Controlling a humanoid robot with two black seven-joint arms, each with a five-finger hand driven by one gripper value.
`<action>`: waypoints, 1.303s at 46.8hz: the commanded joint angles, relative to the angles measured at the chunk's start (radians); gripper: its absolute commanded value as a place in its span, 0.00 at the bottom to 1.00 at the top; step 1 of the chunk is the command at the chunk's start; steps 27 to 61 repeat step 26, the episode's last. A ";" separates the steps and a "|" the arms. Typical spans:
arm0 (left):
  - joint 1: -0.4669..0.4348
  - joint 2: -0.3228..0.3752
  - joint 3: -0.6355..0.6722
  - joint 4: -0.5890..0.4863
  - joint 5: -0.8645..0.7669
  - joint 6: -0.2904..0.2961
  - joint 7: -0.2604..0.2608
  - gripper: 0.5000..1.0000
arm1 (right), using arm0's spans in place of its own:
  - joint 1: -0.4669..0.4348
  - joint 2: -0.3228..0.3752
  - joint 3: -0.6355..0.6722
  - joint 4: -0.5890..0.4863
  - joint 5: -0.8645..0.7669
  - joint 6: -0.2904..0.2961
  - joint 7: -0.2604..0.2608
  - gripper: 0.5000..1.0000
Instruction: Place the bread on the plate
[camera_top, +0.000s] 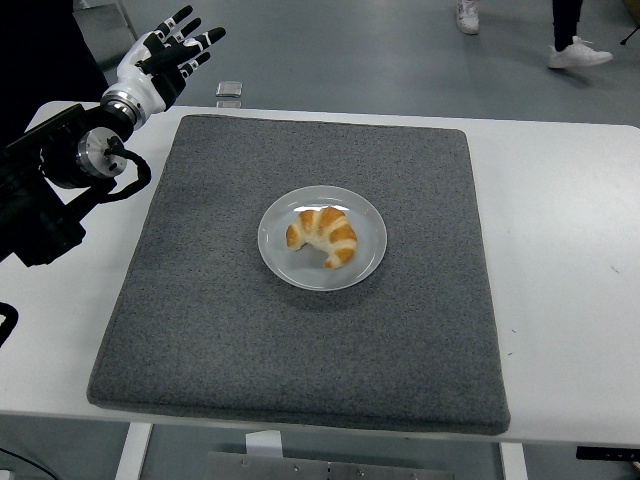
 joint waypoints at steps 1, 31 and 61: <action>0.023 -0.011 -0.018 -0.001 -0.024 -0.027 0.000 0.99 | -0.001 0.000 0.000 0.001 0.000 0.002 -0.001 0.86; 0.110 -0.051 -0.127 0.000 -0.024 -0.066 -0.022 0.99 | -0.007 0.000 0.000 0.001 0.005 0.003 -0.001 0.86; 0.110 -0.051 -0.127 0.000 -0.024 -0.066 -0.022 0.99 | -0.007 0.000 0.000 0.001 0.005 0.003 -0.001 0.86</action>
